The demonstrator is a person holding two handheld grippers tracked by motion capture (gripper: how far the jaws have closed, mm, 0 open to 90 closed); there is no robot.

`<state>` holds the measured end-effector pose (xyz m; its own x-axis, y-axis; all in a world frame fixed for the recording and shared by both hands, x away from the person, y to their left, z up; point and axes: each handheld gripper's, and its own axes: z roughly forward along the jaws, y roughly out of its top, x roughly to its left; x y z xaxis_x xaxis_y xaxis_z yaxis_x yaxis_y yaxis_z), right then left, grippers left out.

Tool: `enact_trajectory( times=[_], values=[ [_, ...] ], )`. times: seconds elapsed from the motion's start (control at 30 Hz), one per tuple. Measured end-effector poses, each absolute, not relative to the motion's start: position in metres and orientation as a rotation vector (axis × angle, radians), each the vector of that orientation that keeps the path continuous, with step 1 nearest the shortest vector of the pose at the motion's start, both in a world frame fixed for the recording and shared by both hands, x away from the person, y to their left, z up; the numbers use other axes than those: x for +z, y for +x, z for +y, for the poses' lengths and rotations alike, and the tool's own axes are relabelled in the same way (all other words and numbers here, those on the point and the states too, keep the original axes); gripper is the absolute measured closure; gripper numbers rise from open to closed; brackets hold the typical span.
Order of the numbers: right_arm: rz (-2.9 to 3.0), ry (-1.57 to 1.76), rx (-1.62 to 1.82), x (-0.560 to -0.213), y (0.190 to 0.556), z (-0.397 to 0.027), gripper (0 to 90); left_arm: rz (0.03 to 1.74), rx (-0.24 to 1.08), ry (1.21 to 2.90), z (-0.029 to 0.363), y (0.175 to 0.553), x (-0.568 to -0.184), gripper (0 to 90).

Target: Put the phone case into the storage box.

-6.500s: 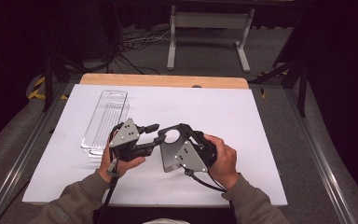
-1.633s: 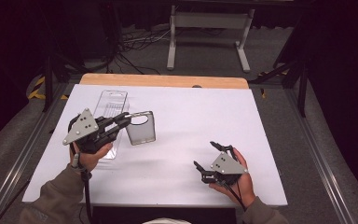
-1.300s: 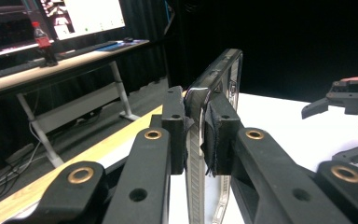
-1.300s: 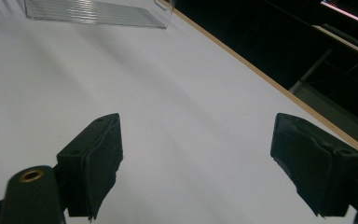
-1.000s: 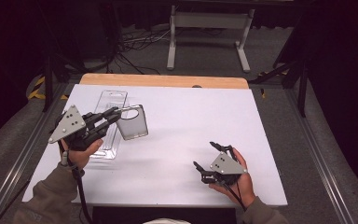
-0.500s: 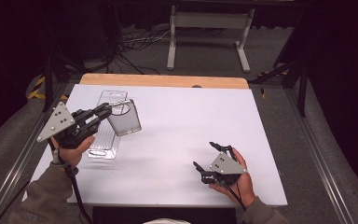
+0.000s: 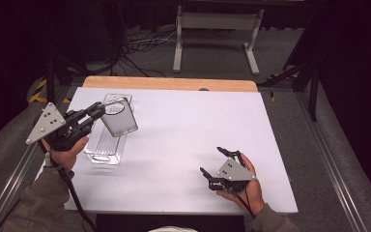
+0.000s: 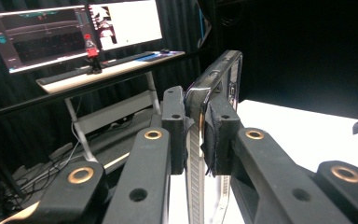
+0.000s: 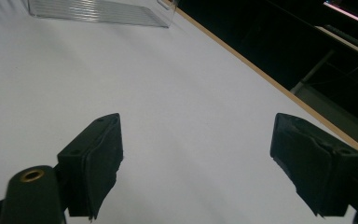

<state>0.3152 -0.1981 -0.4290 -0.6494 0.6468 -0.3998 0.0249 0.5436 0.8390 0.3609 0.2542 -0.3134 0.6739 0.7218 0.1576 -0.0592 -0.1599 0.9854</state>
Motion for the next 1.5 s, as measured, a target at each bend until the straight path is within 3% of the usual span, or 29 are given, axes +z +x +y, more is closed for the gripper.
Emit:
enact_trajectory(
  times=[0.8, 1.5],
  values=[
    [2.056, 0.542, 1.107, -0.429, 0.315, -0.197, 18.0, 0.599, 0.766, 1.575, 0.274, 0.375, -0.314, 80.3],
    [2.059, 0.549, 1.107, -0.43, 0.317, -0.196, 18.1, 0.666, 0.787, 1.653, 0.288, 0.432, -0.314, 80.3]
  ],
)
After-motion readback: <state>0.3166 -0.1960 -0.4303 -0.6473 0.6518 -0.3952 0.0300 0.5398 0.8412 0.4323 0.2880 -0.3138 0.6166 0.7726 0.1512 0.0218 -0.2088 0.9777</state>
